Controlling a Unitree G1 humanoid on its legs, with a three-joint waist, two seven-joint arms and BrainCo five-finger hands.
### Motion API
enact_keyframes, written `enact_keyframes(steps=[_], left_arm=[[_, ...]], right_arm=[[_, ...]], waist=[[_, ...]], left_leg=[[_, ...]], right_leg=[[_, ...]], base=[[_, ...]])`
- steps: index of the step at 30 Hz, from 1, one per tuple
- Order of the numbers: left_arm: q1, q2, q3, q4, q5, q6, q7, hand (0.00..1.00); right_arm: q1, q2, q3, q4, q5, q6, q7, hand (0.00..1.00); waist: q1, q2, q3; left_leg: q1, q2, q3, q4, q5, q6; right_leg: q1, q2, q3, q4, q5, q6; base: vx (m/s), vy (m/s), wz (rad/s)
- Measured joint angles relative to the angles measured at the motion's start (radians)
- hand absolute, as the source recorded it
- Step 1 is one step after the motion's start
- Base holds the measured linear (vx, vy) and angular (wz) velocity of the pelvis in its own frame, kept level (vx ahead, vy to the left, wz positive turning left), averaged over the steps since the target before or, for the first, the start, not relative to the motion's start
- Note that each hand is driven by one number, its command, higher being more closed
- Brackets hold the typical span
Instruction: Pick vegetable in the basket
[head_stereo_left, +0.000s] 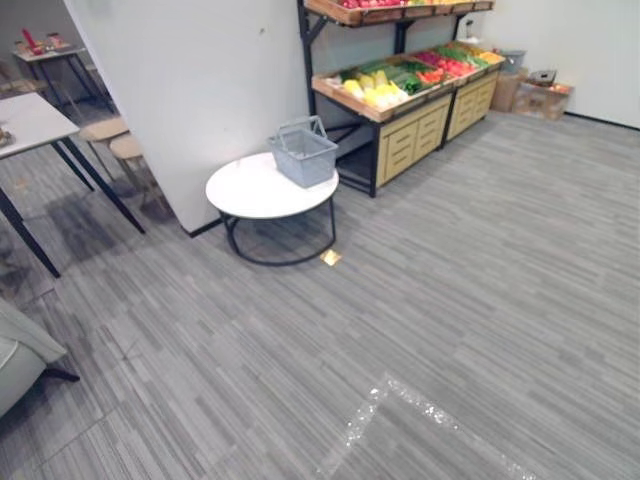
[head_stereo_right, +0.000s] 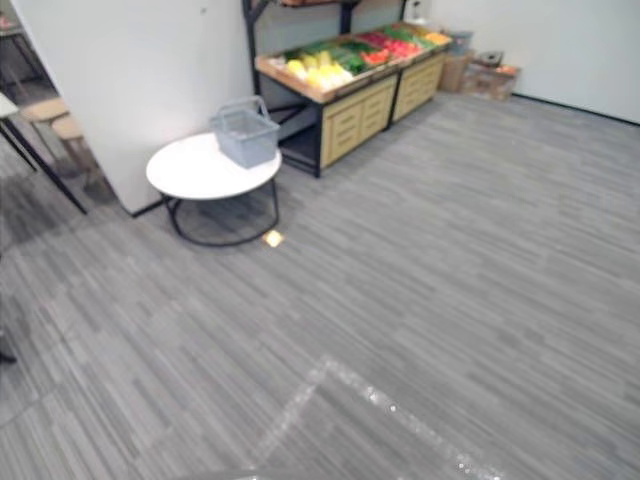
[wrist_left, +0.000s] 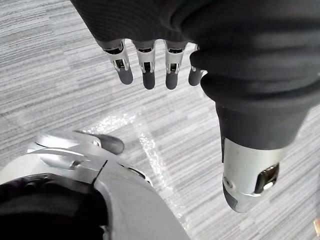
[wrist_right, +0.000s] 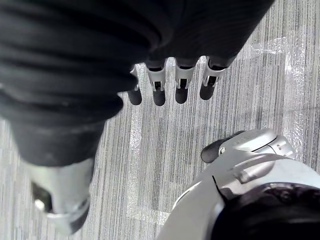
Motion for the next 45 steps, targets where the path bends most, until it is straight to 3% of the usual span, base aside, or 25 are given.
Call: enact_keyframes(steps=[8,19,45], left_arm=[[-0.017,-0.003,0.028,0.003,0.002,-0.007,0.002,0.00],[0.006,-0.008,-0.007,-0.035,0.001,-0.043,0.005,0.00],[0.013,-0.006,-0.024,-0.046,-0.012,-0.064,-0.016,0.00]], right_arm=[[-0.019,0.009,-0.020,0.010,0.000,-0.017,0.000,0.00],[-0.004,0.016,-0.020,-0.018,0.001,-0.021,-0.001,0.00],[0.001,0.020,-0.020,-0.026,0.001,-0.035,0.000,0.00]], waist=[[0.001,0.003,0.027],[0.004,-0.002,0.036],[0.007,-0.007,0.035]], left_leg=[[0.046,0.002,0.036,-0.008,-0.014,-0.022],[0.049,0.008,0.051,-0.015,-0.010,-0.016],[0.035,0.010,0.034,-0.017,-0.011,-0.018]], right_leg=[[0.039,0.003,0.003,-0.016,0.001,0.004],[0.046,0.006,-0.006,-0.022,-0.001,0.006],[0.048,0.007,-0.032,-0.037,0.001,0.003]], base=[[0.02,-0.017,-0.08],[-0.07,-0.047,-0.03],[-0.02,-0.039,0.02]])
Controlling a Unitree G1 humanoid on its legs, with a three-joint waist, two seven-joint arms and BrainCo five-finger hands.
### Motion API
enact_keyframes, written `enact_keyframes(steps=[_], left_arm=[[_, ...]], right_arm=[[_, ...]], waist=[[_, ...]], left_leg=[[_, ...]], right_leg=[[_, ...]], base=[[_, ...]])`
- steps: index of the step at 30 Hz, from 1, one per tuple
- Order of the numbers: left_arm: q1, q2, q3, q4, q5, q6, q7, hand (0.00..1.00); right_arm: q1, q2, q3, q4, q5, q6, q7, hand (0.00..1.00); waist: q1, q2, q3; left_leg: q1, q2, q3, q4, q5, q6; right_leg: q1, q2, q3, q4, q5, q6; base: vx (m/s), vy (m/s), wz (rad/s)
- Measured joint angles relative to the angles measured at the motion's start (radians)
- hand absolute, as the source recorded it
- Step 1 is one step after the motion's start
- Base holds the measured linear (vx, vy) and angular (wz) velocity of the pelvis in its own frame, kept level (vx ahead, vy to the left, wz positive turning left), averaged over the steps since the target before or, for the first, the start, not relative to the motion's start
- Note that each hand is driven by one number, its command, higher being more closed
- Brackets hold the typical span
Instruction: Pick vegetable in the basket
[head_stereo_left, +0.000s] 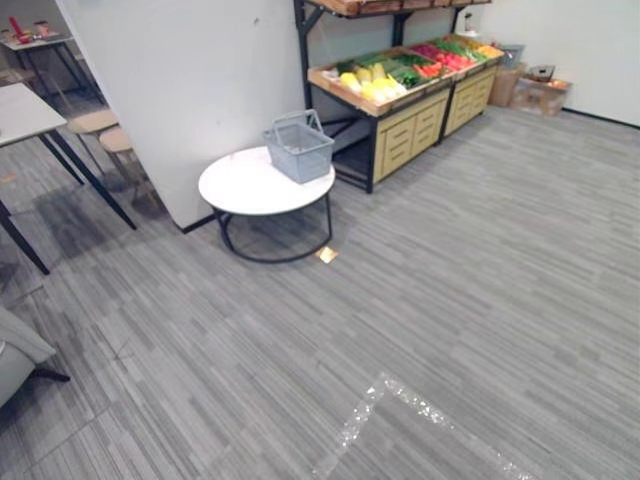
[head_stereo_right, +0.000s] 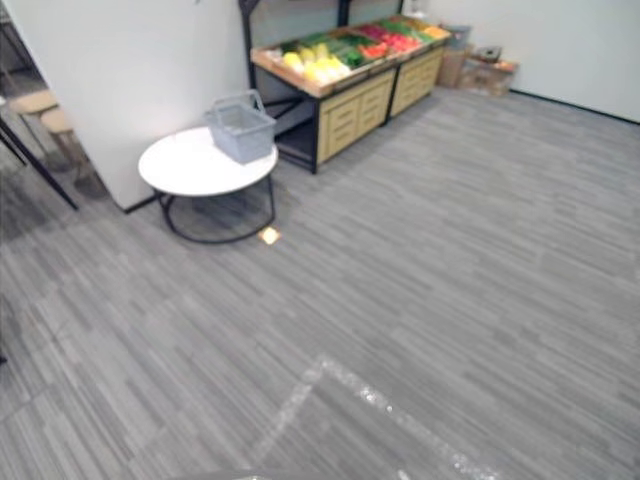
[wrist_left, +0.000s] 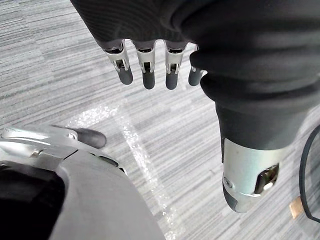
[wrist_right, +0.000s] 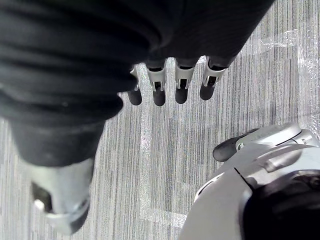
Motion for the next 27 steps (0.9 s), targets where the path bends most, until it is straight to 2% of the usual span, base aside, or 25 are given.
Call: enact_keyframes(steps=[7,11,12,13,14,15,16,17,18,19,20,21,24,26,27], left_arm=[[-0.005,0.001,0.001,0.000,0.000,0.000,-0.006,0.00],[-0.032,0.009,0.005,-0.005,-0.002,0.000,-0.002,0.00],[-0.045,0.015,0.012,-0.020,-0.022,0.001,0.001,0.00],[-0.047,0.015,0.021,-0.029,-0.031,0.000,0.003,0.00],[-0.042,0.014,0.033,-0.041,-0.039,0.000,0.008,0.00],[-0.046,0.010,0.066,-0.059,-0.040,0.001,0.009,0.00],[-0.047,0.006,0.078,-0.076,-0.041,0.000,0.010,0.00],[-0.054,-0.012,0.100,-0.100,-0.060,0.000,0.012,0.00],[-0.052,-0.021,0.103,-0.107,-0.072,-0.001,0.013,0.00],[-0.050,-0.026,0.103,-0.116,-0.095,-0.001,0.018,0.00],[-0.048,-0.029,0.100,-0.116,-0.111,-0.001,0.019,0.00],[-0.044,-0.030,0.099,-0.116,-0.112,-0.001,0.019,0.00],[-0.039,-0.049,0.096,-0.111,-0.117,-0.001,0.021,0.00],[-0.026,-0.063,0.101,-0.107,-0.115,-0.002,0.032,0.00],[-0.021,-0.065,0.101,-0.106,-0.115,-0.002,0.034,0.00]], right_arm=[[-0.004,0.003,-0.008,-0.007,0.000,0.000,0.001,0.00],[-0.027,0.015,-0.009,-0.027,0.009,-0.001,0.001,0.00],[-0.031,0.019,-0.012,-0.027,0.017,-0.001,0.001,0.00],[-0.033,0.024,-0.013,-0.028,0.020,-0.001,0.001,0.00],[-0.036,0.030,-0.007,-0.036,0.027,-0.001,0.000,0.00],[-0.034,0.028,0.025,-0.046,0.040,0.000,0.000,0.00],[-0.034,0.028,0.053,-0.056,0.040,-0.001,0.000,0.00],[-0.034,0.013,0.104,-0.084,0.040,-0.003,0.001,0.00],[-0.034,0.003,0.129,-0.097,0.040,-0.003,0.000,0.00],[-0.039,-0.014,0.175,-0.118,0.039,-0.005,0.000,0.00],[-0.057,-0.025,0.213,-0.135,0.039,-0.005,0.000,0.00],[-0.069,-0.026,0.229,-0.148,0.040,-0.005,0.000,0.00],[-0.154,-0.014,0.281,-0.161,0.043,-0.021,0.001,0.00],[-0.161,-0.002,0.329,-0.202,0.044,-0.027,0.000,0.00],[-0.164,-0.002,0.337,-0.204,0.044,-0.029,0.000,0.00]], waist=[[0.000,0.003,0.002],[-0.002,-0.003,0.028],[-0.003,-0.020,0.039],[-0.002,-0.027,0.049],[0.004,-0.033,0.055],[0.003,-0.043,0.058],[0.005,-0.045,0.062],[0.016,-0.033,0.075],[0.021,-0.033,0.084],[0.025,-0.021,0.093],[0.027,-0.018,0.093],[0.028,-0.020,0.092],[0.048,-0.006,0.100],[0.050,0.002,0.101],[0.053,0.003,0.101]], left_leg=[[-0.013,0.008,0.006,0.006,-0.003,-0.005],[-0.030,0.021,0.021,0.007,0.001,-0.027],[-0.055,0.028,0.022,0.069,-0.035,-0.057],[-0.071,0.036,0.022,0.123,-0.062,-0.061],[-0.115,0.060,0.033,0.254,-0.114,-0.072],[-0.204,0.094,0.060,0.461,-0.138,-0.068],[-0.257,0.115,0.064,0.582,-0.136,-0.063],[-0.342,0.156,0.057,0.789,-0.091,-0.028],[-0.378,0.169,0.045,0.870,-0.057,-0.022],[-0.434,0.176,0.012,0.988,-0.055,-0.027],[-0.477,0.169,0.000,1.018,-0.068,-0.040],[-0.494,0.165,-0.001,1.005,-0.072,-0.045],[-0.534,0.160,0.002,0.700,-0.057,-0.037],[-0.530,0.160,-0.001,0.381,0.033,-0.044],[-0.530,0.161,-0.009,0.324,0.052,-0.048]], right_leg=[[-0.014,0.007,0.002,0.003,-0.003,-0.004],[-0.117,0.010,0.010,0.178,-0.088,-0.022],[-0.144,0.004,0.008,0.248,-0.129,-0.034],[-0.145,0.003,0.008,0.267,-0.147,-0.036],[-0.144,0.003,0.005,0.294,-0.183,-0.048],[-0.145,0.001,-0.002,0.312,-0.205,-0.056],[-0.139,0.000,-0.007,0.317,-0.210,-0.062],[-0.119,0.003,-0.009,0.329,-0.222,-0.071],[-0.102,0.004,-0.008,0.332,-0.230,-0.075],[-0.077,-0.001,-0.008,0.339,-0.246,-0.082],[-0.062,-0.016,-0.006,0.339,-0.259,-0.078],[-0.059,-0.024,-0.002,0.338,-0.261,-0.078],[-0.040,-0.053,0.030,0.302,-0.265,-0.050],[-0.013,-0.081,0.046,0.287,-0.299,-0.006],[-0.006,-0.089,0.054,0.288,-0.312,0.004]], base=[[0.00,-0.051,-0.02],[-0.02,-0.065,-0.09],[-0.01,-0.075,0.03],[0.00,-0.142,0.05],[-0.01,-0.146,0.15],[0.00,-0.183,0.18],[0.03,-0.140,0.14],[0.06,-0.082,0.01],[0.10,-0.037,0.02],[0.15,0.017,0.04],[0.16,0.031,0.04],[0.23,0.074,-0.08],[0.27,0.126,-0.23],[0.39,0.214,-0.13],[0.37,0.240,-0.25]])
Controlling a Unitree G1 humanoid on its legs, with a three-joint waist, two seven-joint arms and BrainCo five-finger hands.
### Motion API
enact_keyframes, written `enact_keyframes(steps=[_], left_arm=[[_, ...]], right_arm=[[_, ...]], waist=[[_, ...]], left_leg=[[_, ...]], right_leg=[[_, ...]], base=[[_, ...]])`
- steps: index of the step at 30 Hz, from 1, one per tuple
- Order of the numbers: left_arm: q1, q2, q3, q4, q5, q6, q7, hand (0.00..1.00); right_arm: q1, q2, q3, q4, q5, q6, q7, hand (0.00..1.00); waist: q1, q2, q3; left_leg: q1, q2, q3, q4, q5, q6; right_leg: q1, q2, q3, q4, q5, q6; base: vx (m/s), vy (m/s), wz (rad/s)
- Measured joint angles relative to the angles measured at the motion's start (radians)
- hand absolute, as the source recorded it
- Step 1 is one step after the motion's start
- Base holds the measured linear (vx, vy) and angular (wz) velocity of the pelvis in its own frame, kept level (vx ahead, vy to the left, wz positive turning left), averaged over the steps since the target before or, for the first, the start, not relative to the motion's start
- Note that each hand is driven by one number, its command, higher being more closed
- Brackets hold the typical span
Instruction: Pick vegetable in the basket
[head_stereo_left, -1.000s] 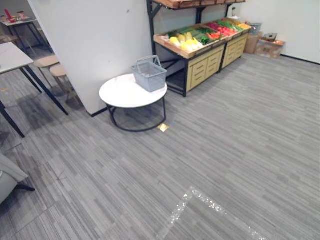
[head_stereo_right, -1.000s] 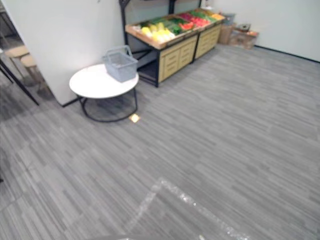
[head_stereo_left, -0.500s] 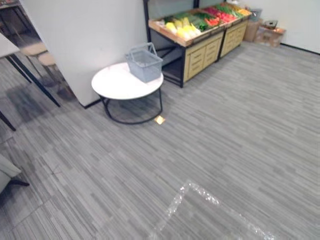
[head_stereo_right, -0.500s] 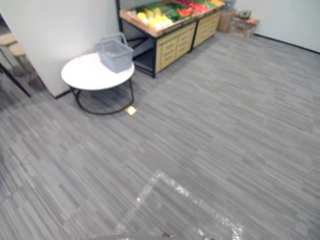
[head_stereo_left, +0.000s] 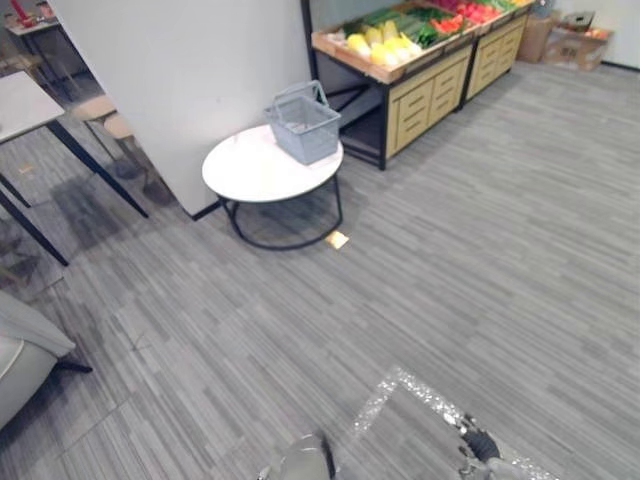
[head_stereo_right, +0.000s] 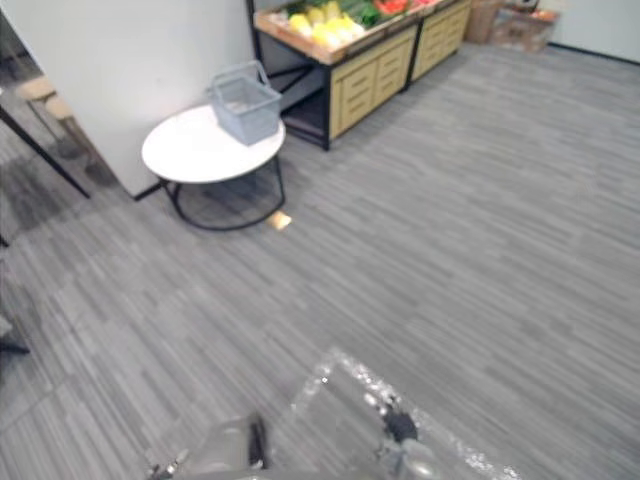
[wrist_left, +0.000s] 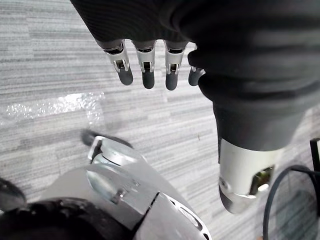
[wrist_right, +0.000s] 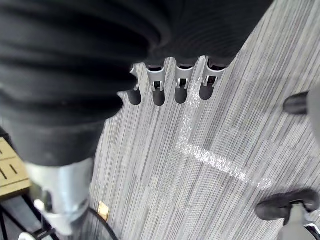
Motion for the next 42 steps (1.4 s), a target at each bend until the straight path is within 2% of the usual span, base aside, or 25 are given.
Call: enact_keyframes(steps=[2,3,5,6,7,9,10,11,12,13,14,17,19,21,24,25,26,29,30,31,33,35,36,38,42], left_arm=[[0.021,-0.004,-0.001,0.013,0.003,0.002,0.003,0.00],[0.025,-0.002,0.000,0.021,0.003,0.001,0.002,0.00],[0.022,0.043,-0.006,0.050,0.018,0.001,0.006,0.00],[0.003,0.051,-0.009,0.054,0.020,0.001,0.013,0.00],[-0.002,0.052,-0.010,0.057,0.020,0.001,0.014,0.00],[-0.018,0.076,-0.041,0.069,0.049,0.002,0.020,0.00],[-0.021,0.077,-0.053,0.070,0.052,0.004,0.021,0.00],[-0.005,0.077,-0.108,0.066,0.057,0.002,0.021,0.00],[-0.020,0.114,-0.147,0.062,0.057,0.005,0.021,0.00],[-0.034,0.132,-0.169,0.058,0.058,0.005,0.023,0.00],[-0.072,0.139,-0.201,0.056,0.058,0.004,0.025,0.00],[-0.131,0.095,-0.247,0.039,0.072,0.003,0.025,0.00],[-0.169,0.065,-0.237,0.020,0.083,0.002,0.025,0.00],[-0.188,0.029,-0.220,-0.001,0.089,0.002,0.025,0.00],[-0.213,-0.018,-0.171,-0.003,0.092,0.002,0.028,0.00],[-0.215,-0.021,-0.145,-0.003,0.095,0.001,0.028,0.00],[-0.211,-0.033,-0.116,0.007,0.097,0.002,0.029,0.00],[-0.213,-0.076,-0.106,0.010,0.099,0.002,0.028,0.00],[-0.209,-0.076,-0.107,0.013,0.099,0.002,0.023,0.00],[-0.206,-0.077,-0.100,0.008,0.099,0.002,0.024,0.00],[-0.204,-0.078,-0.067,-0.004,0.095,0.002,0.025,0.00],[-0.200,-0.078,-0.055,-0.005,0.093,0.002,0.025,0.00],[-0.188,-0.079,-0.041,-0.015,0.079,0.002,0.027,0.00],[-0.169,-0.079,-0.041,-0.050,0.077,-0.001,0.031,0.00],[-0.153,-0.075,-0.085,-0.082,0.076,-0.015,0.032,0.00]], right_arm=[[-0.003,-0.002,0.017,0.006,-0.003,-0.001,0.000,0.00],[-0.003,-0.002,0.016,0.017,-0.005,-0.001,0.000,0.00],[-0.004,0.021,0.003,0.080,-0.010,0.000,0.007,0.00],[-0.003,0.023,-0.017,0.109,-0.023,0.000,0.019,0.00],[-0.002,0.022,-0.025,0.115,-0.032,0.000,0.020,0.00],[0.022,0.020,-0.104,0.146,-0.049,0.001,0.020,0.00],[0.032,0.017,-0.118,0.149,-0.050,0.001,0.019,0.00],[0.077,-0.009,-0.158,0.145,-0.045,0.000,0.020,0.00],[0.084,-0.011,-0.180,0.147,-0.050,-0.001,0.015,0.00],[0.088,-0.015,-0.190,0.152,-0.059,0.001,0.016,0.00],[0.092,-0.021,-0.220,0.176,-0.089,0.009,0.014,0.00],[0.119,-0.015,-0.273,0.177,-0.089,0.014,-0.001,0.00],[0.144,-0.002,-0.303,0.171,-0.088,0.020,-0.002,0.00],[0.154,0.003,-0.314,0.160,-0.088,0.030,-0.007,0.00],[0.162,0.007,-0.310,0.119,-0.088,0.030,-0.012,0.00],[0.162,0.018,-0.295,0.113,-0.089,0.029,-0.017,0.00],[0.159,0.011,-0.295,0.110,-0.089,0.030,-0.019,0.00],[0.135,0.005,-0.292,0.093,-0.098,0.028,-0.019,0.00],[0.126,-0.004,-0.281,0.085,-0.121,0.028,-0.016,0.00],[0.125,-0.007,-0.274,0.078,-0.124,0.028,-0.016,0.00],[0.123,-0.017,-0.260,0.051,-0.130,0.029,-0.016,0.00],[0.123,-0.024,-0.251,0.047,-0.129,0.030,-0.019,0.00],[0.122,-0.028,-0.243,0.046,-0.127,0.030,-0.022,0.00],[0.127,-0.039,-0.212,0.044,-0.126,0.030,-0.028,0.00],[0.147,-0.070,-0.131,0.023,-0.126,0.031,-0.032,0.00]], waist=[[0.007,0.012,-0.004],[0.008,0.005,-0.007],[0.000,-0.051,-0.055],[-0.003,-0.058,-0.064],[-0.003,-0.059,-0.065],[-0.004,-0.056,-0.061],[-0.005,-0.063,-0.062],[-0.011,-0.030,-0.078],[-0.026,-0.066,-0.068],[-0.046,-0.079,-0.064],[-0.056,-0.080,-0.055],[-0.064,-0.024,-0.019],[-0.066,-0.007,-0.014],[-0.069,-0.001,-0.011],[-0.088,0.014,-0.002],[-0.087,-0.001,0.001],[-0.085,0.011,0.003],[-0.085,0.016,0.009],[-0.085,0.023,0.005],[-0.086,0.026,0.003],[-0.086,0.044,0.002],[-0.086,0.052,0.001],[-0.083,0.047,0.007],[-0.071,0.048,0.014],[-0.055,0.051,0.014]], left_leg=[[0.000,0.012,-0.005,-0.095,0.036,-0.008],[0.003,0.008,-0.002,-0.059,0.099,-0.022],[-0.031,-0.059,0.027,0.034,0.061,0.016],[-0.033,-0.074,0.039,0.077,0.037,0.043],[-0.032,-0.075,0.042,0.085,0.035,0.047],[0.004,-0.077,0.059,0.189,0.024,0.052],[0.028,-0.102,0.040,0.152,-0.014,0.040],[0.135,-0.123,0.020,0.007,-0.020,0.068],[0.201,-0.176,0.032,-0.012,-0.085,0.102],[0.225,-0.194,0.018,-0.015,-0.106,0.120],[0.278,-0.211,-0.003,-0.022,-0.129,0.130],[0.449,-0.199,-0.012,-0.112,-0.168,0.138],[0.512,-0.192,-0.024,-0.145,-0.192,0.129],[0.550,-0.172,-0.036,-0.151,-0.225,0.102],[0.617,-0.093,-0.057,-0.156,-0.283,0.047],[0.647,-0.076,-0.053,-0.157,-0.287,0.044],[0.673,-0.045,-0.051,-0.141,-0.282,0.036],[0.690,-0.025,-0.058,-0.076,-0.164,0.014],[0.682,-0.012,-0.065,-0.030,-0.085,0.007],[0.675,-0.004,-0.076,-0.002,-0.060,0.004],[0.508,0.037,-0.182,0.343,0.093,-0.061],[0.421,0.049,-0.206,0.519,0.126,-0.097],[0.333,0.055,-0.179,0.697,0.129,-0.109],[0.272,0.072,-0.097,0.802,0.077,-0.078],[0.144,0.058,0.004,0.734,-0.077,-0.014]], right_leg=[[0.057,-0.032,0.033,-0.028,-0.047,0.046],[0.082,-0.052,0.037,-0.045,-0.054,0.049],[0.072,-0.127,0.103,-0.035,-0.004,0.019],[0.036,-0.143,0.153,0.023,0.091,0.028],[0.031,-0.145,0.161,0.035,0.113,0.026],[-0.002,-0.137,0.208,0.164,0.356,0.006],[-0.017,-0.141,0.211,0.230,0.422,0.011],[-0.087,-0.134,0.219,0.424,0.525,0.032],[-0.174,-0.163,0.223,0.670,0.505,0.049],[-0.211,-0.166,0.211,0.768,0.461,0.053],[-0.277,-0.154,0.164,0.889,0.371,0.042],[-0.417,-0.110,0.006,0.917,0.181,-0.010],[-0.488,-0.103,-0.075,0.809,0.140,-0.010],[-0.523,-0.094,-0.134,0.608,0.141,-0.010],[-0.527,-0.037,-0.115,0.214,0.207,0.007],[-0.511,-0.030,-0.082,0.105,0.311,0.018],[-0.493,-0.003,-0.096,0.140,0.357,-0.019],[-0.504,-0.026,-0.119,0.340,0.210,-0.072],[-0.475,-0.021,-0.130,0.361,0.182,-0.087],[-0.455,-0.019,-0.140,0.351,0.173,-0.091],[-0.328,0.005,-0.179,0.239,0.124,-0.085],[-0.289,0.013,-0.190,0.219,0.110,-0.092],[-0.235,0.020,-0.186,0.199,0.095,-0.095],[-0.164,0.024,-0.161,0.175,0.063,-0.094],[-0.078,-0.005,-0.134,0.156,0.023,-0.052]], base=[[0.49,0.394,-0.47],[0.67,0.484,-0.49],[0.68,0.408,-0.19],[0.51,0.300,0.02],[0.63,0.359,-0.16],[0.52,0.287,-0.32],[0.47,0.369,-0.31],[0.36,0.361,-0.04],[0.33,0.289,0.22],[0.32,0.133,0.53],[0.28,0.037,0.44],[0.38,0.060,0.06],[0.43,-0.040,0.17],[0.50,-0.135,0.24],[0.66,-0.271,0.34],[0.64,-0.294,0.27],[0.75,-0.346,0.27],[0.57,-0.294,0.23],[0.57,-0.294,0.23],[0.63,-0.316,0.37],[0.51,-0.232,0.40],[0.30,-0.104,0.13],[0.23,-0.049,-0.05],[0.23,-0.009,-0.22],[0.21,0.121,-0.18]])
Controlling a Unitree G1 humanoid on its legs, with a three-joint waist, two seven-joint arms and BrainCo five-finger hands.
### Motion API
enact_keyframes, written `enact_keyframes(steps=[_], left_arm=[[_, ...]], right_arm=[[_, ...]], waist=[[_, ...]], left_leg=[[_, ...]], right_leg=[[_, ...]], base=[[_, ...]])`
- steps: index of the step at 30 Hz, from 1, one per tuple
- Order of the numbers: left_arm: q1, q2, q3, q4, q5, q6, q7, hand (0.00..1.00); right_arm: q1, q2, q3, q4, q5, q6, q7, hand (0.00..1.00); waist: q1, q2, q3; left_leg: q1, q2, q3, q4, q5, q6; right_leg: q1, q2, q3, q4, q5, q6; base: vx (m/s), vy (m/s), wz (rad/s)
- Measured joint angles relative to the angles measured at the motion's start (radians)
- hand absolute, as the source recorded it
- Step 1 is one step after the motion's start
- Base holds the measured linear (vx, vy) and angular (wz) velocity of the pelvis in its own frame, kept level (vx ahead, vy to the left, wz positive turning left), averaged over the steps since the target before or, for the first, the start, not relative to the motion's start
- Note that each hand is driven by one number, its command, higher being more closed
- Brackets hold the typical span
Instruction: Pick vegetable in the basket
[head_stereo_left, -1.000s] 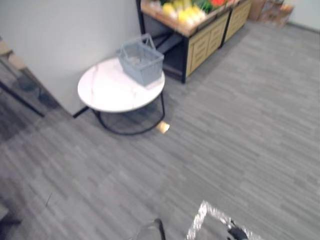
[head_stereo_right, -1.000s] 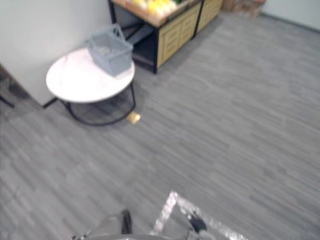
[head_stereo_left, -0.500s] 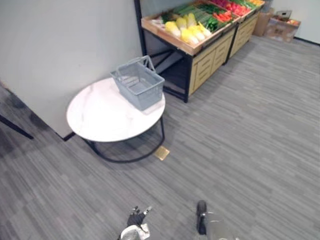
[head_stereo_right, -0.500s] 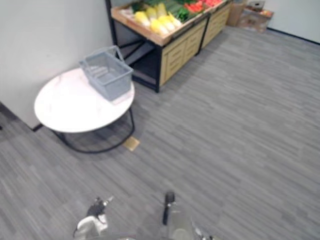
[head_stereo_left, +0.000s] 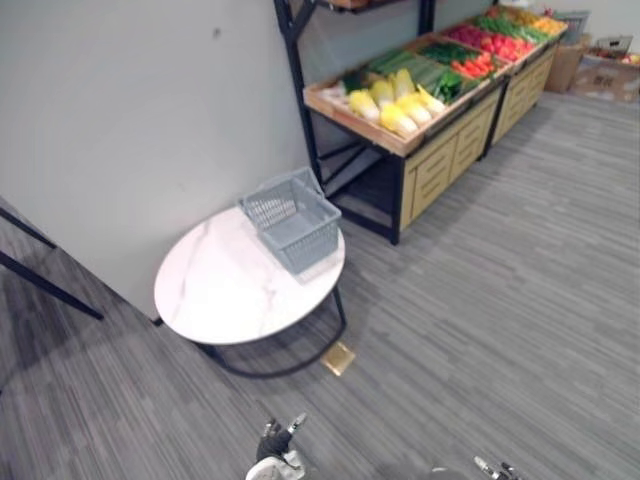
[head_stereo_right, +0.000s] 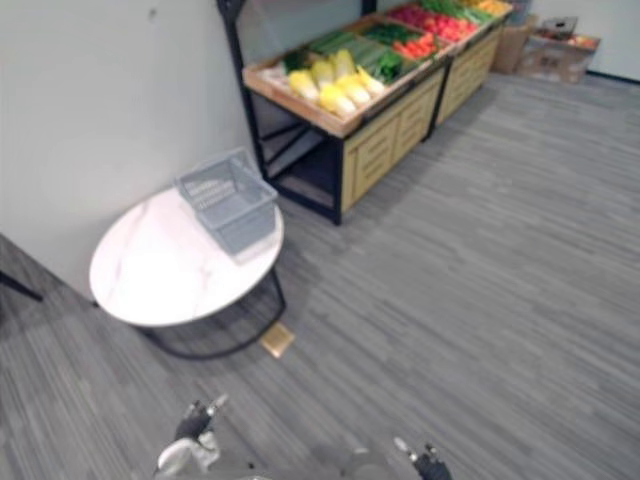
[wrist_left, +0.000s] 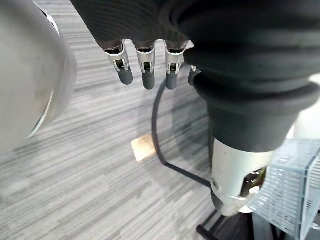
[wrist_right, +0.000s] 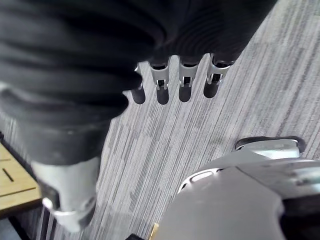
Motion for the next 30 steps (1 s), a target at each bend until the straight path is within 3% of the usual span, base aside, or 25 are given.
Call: enact_keyframes(steps=[1,2,3,4,5,7,10,13,14,16,17,18,19,20,21,23,25,27,29,30], left_arm=[[0.006,0.005,-0.021,-0.011,0.000,-0.009,0.000,0.00],[0.012,0.010,-0.048,-0.014,-0.001,-0.016,0.000,0.00],[0.019,0.010,-0.059,-0.020,-0.001,-0.019,0.000,0.00],[0.033,0.000,-0.080,-0.023,-0.001,-0.027,0.000,0.00],[0.029,0.019,-0.086,-0.024,-0.001,-0.026,-0.001,0.00],[0.033,0.038,-0.097,-0.030,0.000,-0.027,-0.001,0.00],[0.032,0.042,-0.097,-0.033,0.000,-0.027,-0.001,0.00],[0.042,0.048,-0.111,-0.016,0.002,-0.026,-0.001,0.00],[0.042,0.062,-0.129,0.006,0.003,-0.026,-0.001,0.00],[0.044,0.065,-0.164,0.036,0.004,-0.025,0.000,0.00],[0.044,0.077,-0.186,0.045,0.004,-0.024,0.001,0.00],[0.045,0.089,-0.213,0.054,0.004,-0.022,0.002,0.00],[0.046,0.103,-0.227,0.055,0.003,-0.019,0.006,0.00],[0.047,0.111,-0.258,0.055,0.003,-0.011,0.008,0.00],[0.047,0.111,-0.267,0.055,0.002,-0.011,0.009,0.00],[0.032,0.119,-0.265,0.060,0.004,-0.008,0.015,0.00],[0.027,0.111,-0.234,0.063,0.005,-0.004,0.018,0.00],[0.026,0.098,-0.186,0.062,0.007,-0.005,0.021,0.00],[0.026,0.084,-0.136,0.062,0.014,-0.005,0.030,0.00],[0.026,0.081,-0.123,0.062,0.016,-0.005,0.031,0.00]], right_arm=[[0.010,0.000,0.007,-0.021,0.000,0.000,0.000,0.00],[0.026,-0.002,0.024,-0.047,0.001,-0.002,0.000,0.00],[0.036,-0.007,0.038,-0.063,0.001,-0.005,0.001,0.00],[0.051,-0.021,0.058,-0.089,0.002,-0.006,0.005,0.00],[0.048,-0.015,0.079,-0.087,0.001,-0.005,0.005,0.00],[0.048,0.009,0.110,-0.088,0.000,-0.021,0.008,0.00],[0.012,0.011,0.123,-0.081,0.000,-0.029,0.011,0.00],[-0.005,0.012,0.141,-0.071,-0.004,-0.034,0.016,0.00],[-0.007,0.010,0.142,-0.041,-0.008,-0.036,0.017,0.00],[-0.005,0.012,0.103,-0.008,-0.013,-0.037,0.021,0.00],[-0.010,0.010,0.097,-0.004,-0.021,-0.041,0.021,0.00],[-0.017,0.010,0.090,-0.003,-0.029,-0.041,0.020,0.00],[-0.013,0.008,0.090,-0.002,-0.029,-0.041,0.019,0.00],[0.003,0.009,0.085,-0.001,-0.029,-0.041,0.016,0.00],[0.010,0.012,0.075,-0.001,-0.029,-0.041,0.015,0.00],[0.014,0.021,0.065,-0.001,-0.029,-0.039,0.011,0.00],[0.016,0.031,0.041,-0.002,-0.028,-0.040,0.011,0.00],[0.017,0.040,0.028,-0.002,-0.027,-0.040,0.010,0.00],[0.019,0.044,0.017,-0.002,-0.026,-0.040,0.007,0.00],[0.019,0.045,0.015,-0.001,-0.026,-0.039,0.006,0.00]], waist=[[0.002,-0.003,0.001],[0.003,-0.005,-0.001],[0.003,0.000,-0.003],[0.005,0.021,-0.017],[0.004,-0.009,-0.028],[0.017,-0.050,-0.054],[0.025,-0.055,-0.055],[0.041,-0.060,-0.089],[0.043,-0.069,-0.112],[0.037,-0.056,-0.135],[0.030,-0.061,-0.132],[0.009,-0.077,-0.125],[-0.001,-0.079,-0.125],[-0.014,-0.074,-0.118],[-0.014,-0.075,-0.115],[-0.009,-0.074,-0.086],[-0.013,-0.076,-0.075],[-0.011,-0.073,-0.064],[-0.007,-0.068,-0.061],[-0.007,-0.068,-0.062]], left_leg=[[-0.032,-0.013,0.037,-0.093,-0.041,0.014],[-0.034,-0.032,0.087,-0.263,-0.037,0.032],[-0.021,-0.042,0.114,-0.385,0.005,0.055],[-0.013,-0.052,0.142,-0.558,0.043,0.092],[0.013,-0.090,0.163,-0.588,0.041,0.097],[0.013,-0.149,0.163,-0.653,0.041,0.105],[0.028,-0.166,0.166,-0.663,0.017,0.118],[0.084,-0.187,0.191,-0.722,0.014,0.117],[0.098,-0.210,0.190,-0.758,0.010,0.113],[0.158,-0.235,0.177,-0.841,0.004,0.110],[0.181,-0.256,0.164,-0.860,0.003,0.111],[0.223,-0.278,0.152,-0.880,0.001,0.113],[0.243,-0.288,0.136,-0.891,0.000,0.114],[0.281,-0.296,0.106,-0.912,-0.005,0.119],[0.299,-0.295,0.101,-0.918,-0.009,0.126],[0.361,-0.288,0.069,-0.914,-0.028,0.147],[0.386,-0.269,0.043,-0.915,-0.041,0.144],[0.410,-0.239,0.013,-0.913,-0.059,0.122],[0.433,-0.189,-0.017,-0.897,-0.091,0.069],[0.437,-0.176,-0.024,-0.893,-0.100,0.054]], right_leg=[[0.024,-0.024,0.005,0.002,-0.015,0.021],[0.045,-0.049,0.011,0.006,-0.031,0.050],[0.053,-0.056,0.017,0.012,-0.044,0.069],[0.059,-0.053,0.032,0.030,-0.070,0.102],[0.069,-0.081,0.050,0.019,-0.074,0.110],[0.099,-0.092,0.084,-0.092,-0.044,0.105],[0.154,-0.091,0.123,-0.193,0.048,0.105],[0.157,-0.101,0.180,-0.202,0.091,0.101],[0.136,-0.109,0.196,-0.161,0.091,0.101],[0.029,-0.116,0.236,0.091,0.092,0.102],[-0.034,-0.123,0.266,0.249,0.114,0.130],[-0.105,-0.132,0.305,0.420,0.192,0.207],[-0.126,-0.131,0.312,0.480,0.247,0.210],[-0.156,-0.130,0.308,0.576,0.377,0.198],[-0.177,-0.130,0.307,0.632,0.383,0.202],[-0.259,-0.130,0.259,0.754,0.210,0.131],[-0.299,-0.129,0.207,0.675,0.137,0.094],[-0.309,-0.129,0.167,0.487,0.127,0.079],[-0.291,-0.118,0.150,0.193,0.140,0.087],[-0.284,-0.114,0.152,0.120,0.147,0.094]], base=[[0.26,0.238,-0.11],[0.33,0.293,-0.12],[0.31,0.288,-0.10],[0.33,0.267,0.07],[0.33,0.243,0.20],[0.33,0.150,0.31],[0.29,0.109,0.08],[0.19,0.082,-0.30],[0.12,0.083,0.00],[0.17,0.118,0.06],[0.14,0.089,0.23],[0.16,0.071,0.35],[0.24,0.094,0.54],[0.24,0.067,0.43],[0.24,0.046,0.40],[0.22,-0.018,0.32],[0.21,-0.097,0.54],[0.24,-0.159,0.56],[0.31,-0.254,0.38],[0.42,-0.391,0.31]])
